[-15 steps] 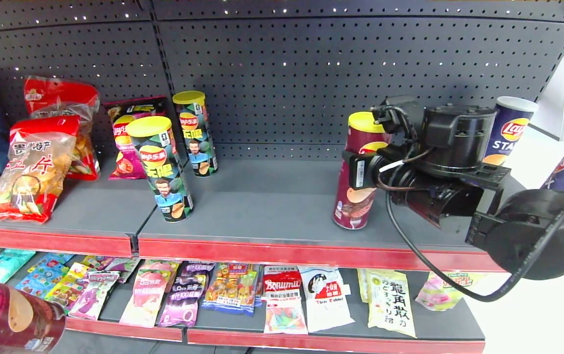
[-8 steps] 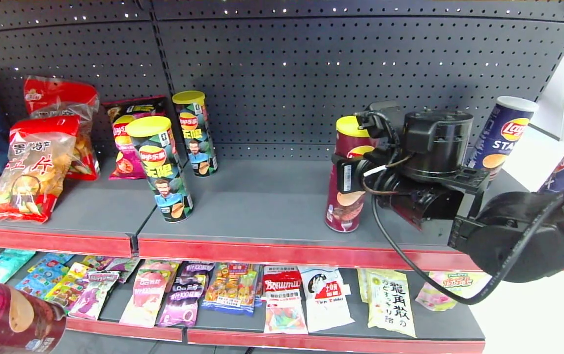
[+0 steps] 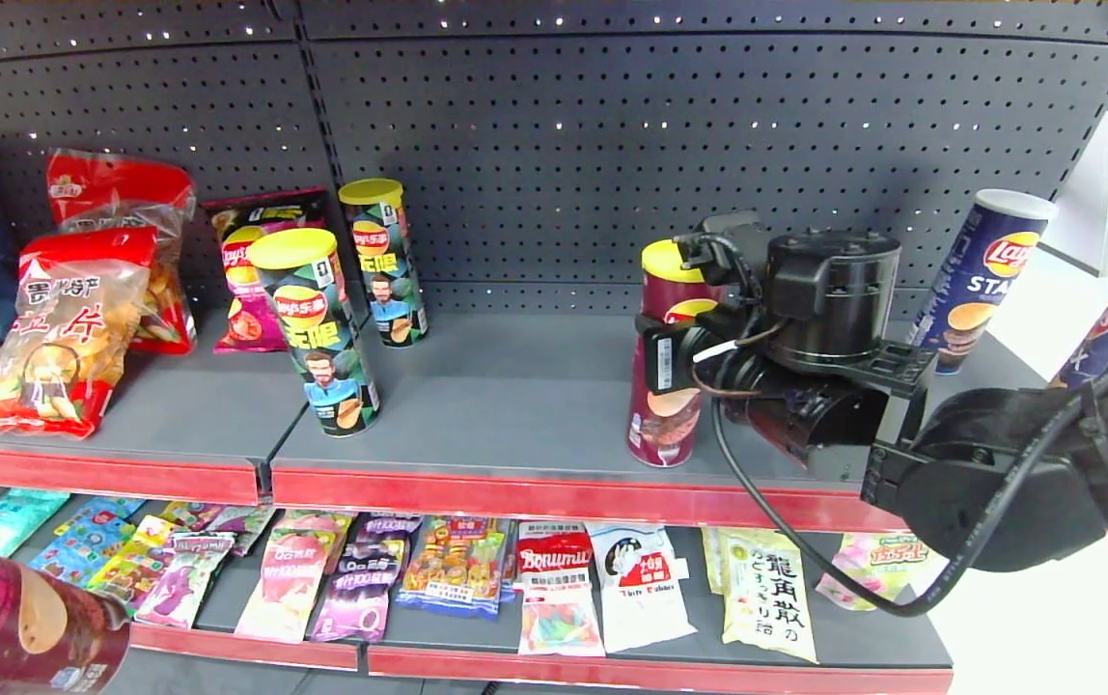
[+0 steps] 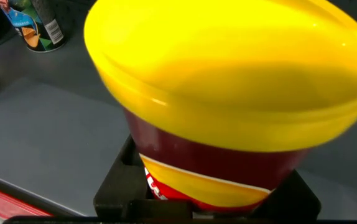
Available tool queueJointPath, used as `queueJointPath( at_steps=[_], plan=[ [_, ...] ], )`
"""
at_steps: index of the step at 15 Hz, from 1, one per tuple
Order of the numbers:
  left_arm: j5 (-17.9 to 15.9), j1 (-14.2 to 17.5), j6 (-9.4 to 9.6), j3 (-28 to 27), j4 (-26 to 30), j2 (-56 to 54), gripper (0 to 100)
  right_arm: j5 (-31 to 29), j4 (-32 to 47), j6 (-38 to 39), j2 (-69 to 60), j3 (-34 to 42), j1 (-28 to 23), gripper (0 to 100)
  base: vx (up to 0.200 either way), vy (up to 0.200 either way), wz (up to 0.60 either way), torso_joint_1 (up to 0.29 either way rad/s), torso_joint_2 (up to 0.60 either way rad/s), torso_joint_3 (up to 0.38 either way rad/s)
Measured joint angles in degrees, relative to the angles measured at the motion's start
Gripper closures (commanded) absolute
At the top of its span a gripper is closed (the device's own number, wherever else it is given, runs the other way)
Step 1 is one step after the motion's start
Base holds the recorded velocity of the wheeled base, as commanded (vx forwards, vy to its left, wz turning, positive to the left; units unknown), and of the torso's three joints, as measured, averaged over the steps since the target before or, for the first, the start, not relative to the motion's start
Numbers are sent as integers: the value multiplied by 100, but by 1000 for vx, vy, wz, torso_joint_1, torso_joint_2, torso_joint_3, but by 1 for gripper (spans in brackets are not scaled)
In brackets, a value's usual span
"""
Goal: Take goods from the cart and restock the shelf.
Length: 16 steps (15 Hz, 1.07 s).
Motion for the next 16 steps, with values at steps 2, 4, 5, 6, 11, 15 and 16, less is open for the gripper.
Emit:
queueJointPath(
  at_steps=[2, 4, 5, 6, 11, 15, 16],
  plan=[
    [0, 0, -2, 0, -1, 0, 100, -2, 0, 0, 5, 0, 6, 100, 0, 0, 0, 0, 0, 0],
    [0, -5, 0, -2, 0, 0, 100, -60, 0, -5, 5, 0, 11, 100, 0, 0, 0, 0, 0, 0],
    [0, -5, -2, -2, 2, -2, 100, -77, 2, -9, 2, 0, 11, 100, 0, 0, 0, 0, 0, 0],
    [-2, -5, 0, -7, 0, -2, 100, -83, 2, -11, -2, 7, 11, 100, 0, 0, 0, 0, 0, 0],
    [0, 0, 0, -7, -1, 5, 100, -101, 2, -16, -41, 105, 80, 100, 0, 0, 0, 0, 0, 0],
    [2, -5, 0, -7, -1, 5, 100, -101, 9, -17, -45, 88, 113, 100, 0, 0, 0, 0, 0, 0],
    [0, -5, 0, -5, -1, 5, 100, -104, -13, -17, -45, 88, 113, 100, 0, 0, 0, 0, 0, 0]
  ],
)
